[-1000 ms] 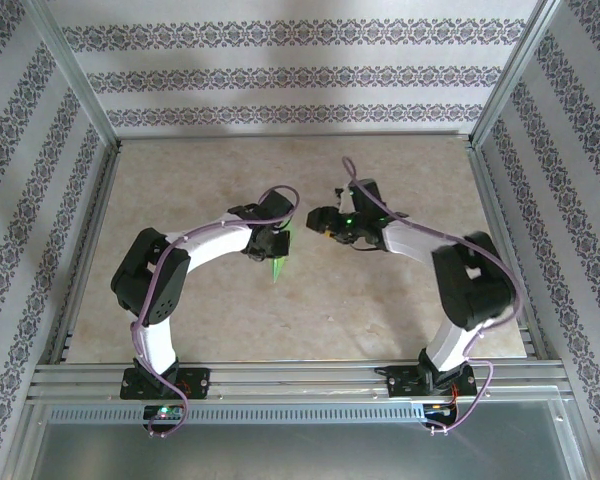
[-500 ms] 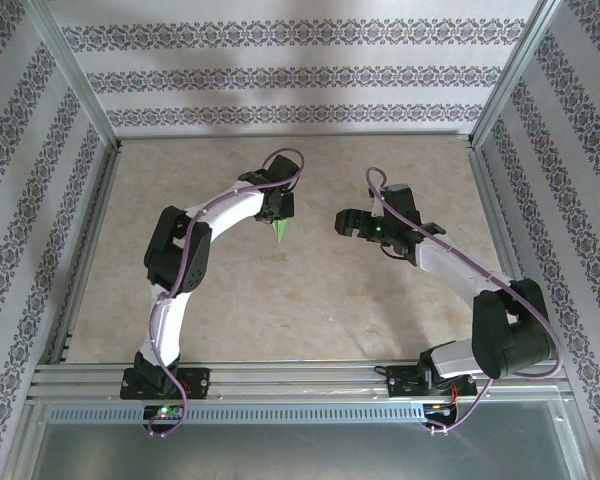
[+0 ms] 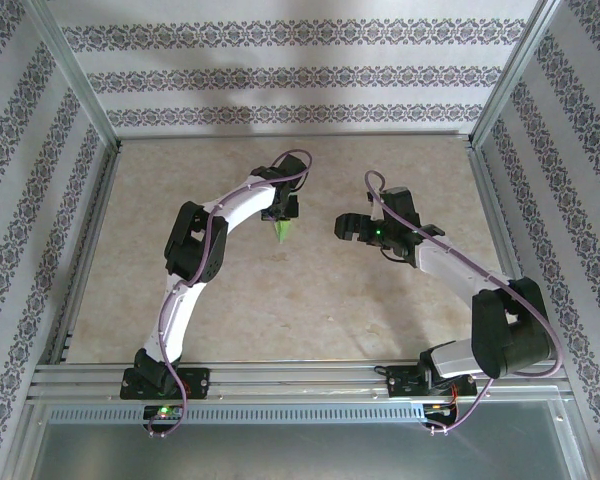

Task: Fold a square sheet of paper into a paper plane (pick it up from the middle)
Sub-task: Move the paper plane to the top-center of the table.

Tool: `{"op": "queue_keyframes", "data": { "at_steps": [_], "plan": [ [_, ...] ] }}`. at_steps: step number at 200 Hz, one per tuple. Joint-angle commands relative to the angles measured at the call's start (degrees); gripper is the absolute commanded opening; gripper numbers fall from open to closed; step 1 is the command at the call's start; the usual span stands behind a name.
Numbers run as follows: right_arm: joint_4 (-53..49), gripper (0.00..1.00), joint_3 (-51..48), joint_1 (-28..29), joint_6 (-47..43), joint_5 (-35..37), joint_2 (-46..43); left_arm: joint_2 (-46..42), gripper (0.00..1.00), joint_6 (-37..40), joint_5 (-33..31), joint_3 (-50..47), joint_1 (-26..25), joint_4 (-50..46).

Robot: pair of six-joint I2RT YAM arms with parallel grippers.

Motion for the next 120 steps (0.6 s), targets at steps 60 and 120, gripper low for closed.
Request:
{"op": "queue_keyframes", "data": {
  "at_steps": [60,120],
  "plan": [
    [1.0,0.98,-0.6,-0.6,1.1,-2.5,1.6,2.6,0.21,-1.8,-0.1,1.8,0.5,-3.6],
    [1.1,0.98,-0.3,-0.5,1.7,-3.1,2.4,4.1,0.26,-2.4,-0.2,1.7,0.5,-4.5]
  ]
}}
